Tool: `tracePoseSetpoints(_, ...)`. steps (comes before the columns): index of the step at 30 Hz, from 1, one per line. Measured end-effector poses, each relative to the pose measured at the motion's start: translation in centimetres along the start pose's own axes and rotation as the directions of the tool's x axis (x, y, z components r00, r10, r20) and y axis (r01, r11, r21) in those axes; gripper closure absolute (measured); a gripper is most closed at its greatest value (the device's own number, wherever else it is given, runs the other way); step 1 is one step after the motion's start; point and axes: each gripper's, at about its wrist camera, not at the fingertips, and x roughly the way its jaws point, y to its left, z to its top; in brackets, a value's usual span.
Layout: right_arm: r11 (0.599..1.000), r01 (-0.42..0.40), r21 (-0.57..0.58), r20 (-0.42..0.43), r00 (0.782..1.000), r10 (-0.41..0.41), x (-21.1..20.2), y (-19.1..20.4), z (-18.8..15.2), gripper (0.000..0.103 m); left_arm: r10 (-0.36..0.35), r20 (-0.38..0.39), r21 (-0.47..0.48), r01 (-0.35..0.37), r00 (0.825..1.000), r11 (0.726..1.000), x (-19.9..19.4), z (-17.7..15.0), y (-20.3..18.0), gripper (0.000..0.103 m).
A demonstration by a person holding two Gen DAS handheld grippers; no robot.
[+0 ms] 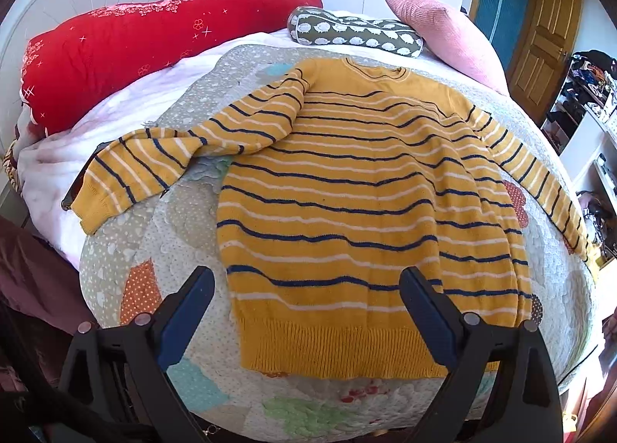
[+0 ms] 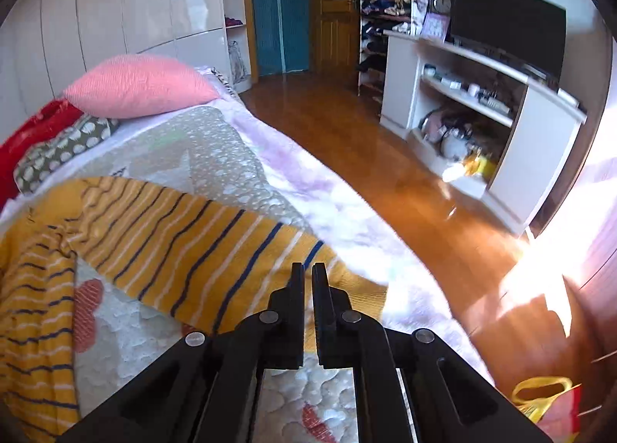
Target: Fold small clothes
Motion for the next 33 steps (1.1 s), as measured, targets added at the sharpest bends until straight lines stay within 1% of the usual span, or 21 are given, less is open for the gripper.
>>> tracePoseSetpoints(2,0.991,-0.135,0.021,-0.052,0.989,0.136,-0.7,1.0,-0.9,0.093,0.0,-0.002,-0.006,0.0,1.0,1.0,0.1,0.0,0.1,0.007)
tracePoseSetpoints(3,0.973,-0.227,0.03,-0.086,0.97,0.229,-0.9,1.8,-1.4,0.092,0.002,-0.001,-0.009,-0.002,1.0,1.0,0.1,0.0,0.2,0.007)
tracePoseSetpoints(4,0.942,-0.333,0.038,-0.133,0.933,0.335,-1.2,2.9,-2.4,0.088,0.005,-0.001,-0.014,-0.005,1.0,1.0,0.2,-0.1,0.4,0.007)
tracePoseSetpoints(6,0.858,-0.512,0.039,-0.255,0.825,0.504,-1.9,6.5,-5.6,0.077,0.006,-0.007,-0.024,-0.006,1.0,1.0,0.3,-0.2,0.7,0.007)
tracePoseSetpoints(7,0.816,-0.577,0.032,-0.315,0.769,0.556,-2.2,8.1,-7.3,0.072,0.005,-0.011,-0.029,-0.005,1.0,1.0,0.4,-0.2,0.9,0.007)
tracePoseSetpoints(8,0.78,-0.625,0.015,-0.371,0.721,0.585,-2.7,9.9,-9.2,0.072,0.002,-0.014,-0.037,-0.003,1.0,0.999,0.4,-0.2,1.1,0.007)
tracePoseSetpoints(9,0.755,-0.656,-0.011,-0.415,0.69,0.593,-3.0,11.5,-10.8,0.072,-0.001,-0.013,-0.044,0.0,1.0,0.999,0.3,-0.3,1.3,0.007)
tracePoseSetpoints(10,0.739,-0.673,-0.043,-0.445,0.675,0.589,-3.5,12.9,-12.2,0.072,-0.002,-0.011,-0.05,0.002,1.0,0.999,0.2,-0.4,1.5,0.007)
tracePoseSetpoints(11,0.733,-0.676,-0.076,-0.454,0.678,0.578,-3.9,14.0,-13.3,0.07,-0.003,-0.006,-0.056,0.003,1.0,0.998,0.0,-0.4,1.7,0.007)
tracePoseSetpoints(14,0.751,-0.64,-0.162,-0.432,0.731,0.529,-5.0,16.3,-14.9,0.067,-0.001,0.007,-0.065,0.002,1.0,0.998,-0.6,-0.6,2.3,0.007)
tracePoseSetpoints(15,0.751,-0.635,-0.178,-0.425,0.738,0.523,-5.0,16.8,-14.8,0.067,0.0,0.009,-0.067,0.0,1.0,0.998,-0.8,-0.6,2.4,0.007)
tracePoseSetpoints(16,0.748,-0.637,-0.184,-0.424,0.739,0.524,-5.2,17.1,-14.9,0.077,0.003,0.012,-0.072,-0.002,1.0,0.997,-0.9,-0.7,2.7,0.007)
tracePoseSetpoints(17,0.744,-0.645,-0.176,-0.428,0.731,0.532,-5.1,17.0,-14.8,0.099,0.005,0.012,-0.076,-0.004,1.0,0.997,-1.0,-0.7,2.8,0.007)
tracePoseSetpoints(18,0.744,-0.65,-0.156,-0.434,0.722,0.54,-4.3,16.9,-14.1,0.099,0.008,0.013,-0.082,-0.007,1.0,0.997,-1.1,-0.7,3.1,0.007)
tracePoseSetpoints(20,0.753,-0.649,-0.107,-0.417,0.717,0.559,-4.2,14.9,-13.3,0.1,0.013,0.014,-0.095,-0.011,1.0,0.995,-1.2,-0.7,3.7,0.007)
tracePoseSetpoints(22,0.778,-0.623,-0.08,-0.393,0.737,0.55,-4.0,13.0,-12.4,0.1,0.021,0.017,-0.113,-0.019,1.0,0.993,-1.3,-0.6,4.4,0.007)
tracePoseSetpoints(28,0.823,-0.568,-0.003,-0.349,0.772,0.532,-3.7,8.1,-10.5,0.101,0.053,0.001,-0.188,-0.052,0.999,0.981,-0.9,-0.5,7.5,0.007)
tracePoseSetpoints(29,0.842,-0.539,-0.003,-0.339,0.793,0.506,-3.6,7.4,-10.2,0.103,0.06,-0.005,-0.198,-0.06,0.998,0.978,-0.7,-0.6,8.0,0.007)
tracePoseSetpoints(30,0.877,-0.48,-0.028,-0.314,0.837,0.448,-3.6,6.8,-9.9,0.103,0.063,-0.012,-0.208,-0.064,0.998,0.976,-0.4,-0.7,8.5,0.007)
tracePoseSetpoints(31,0.894,-0.447,-0.035,-0.293,0.86,0.419,-3.5,5.9,-9.5,0.103,0.064,-0.022,-0.22,-0.068,0.998,0.973,0.0,-0.8,9.1,0.007)
tracePoseSetpoints(33,0.9,-0.435,0.013,-0.287,0.861,0.421,-3.0,4.0,-8.9,0.103,0.053,-0.045,-0.247,-0.063,0.998,0.967,0.8,-1.1,10.0,0.007)
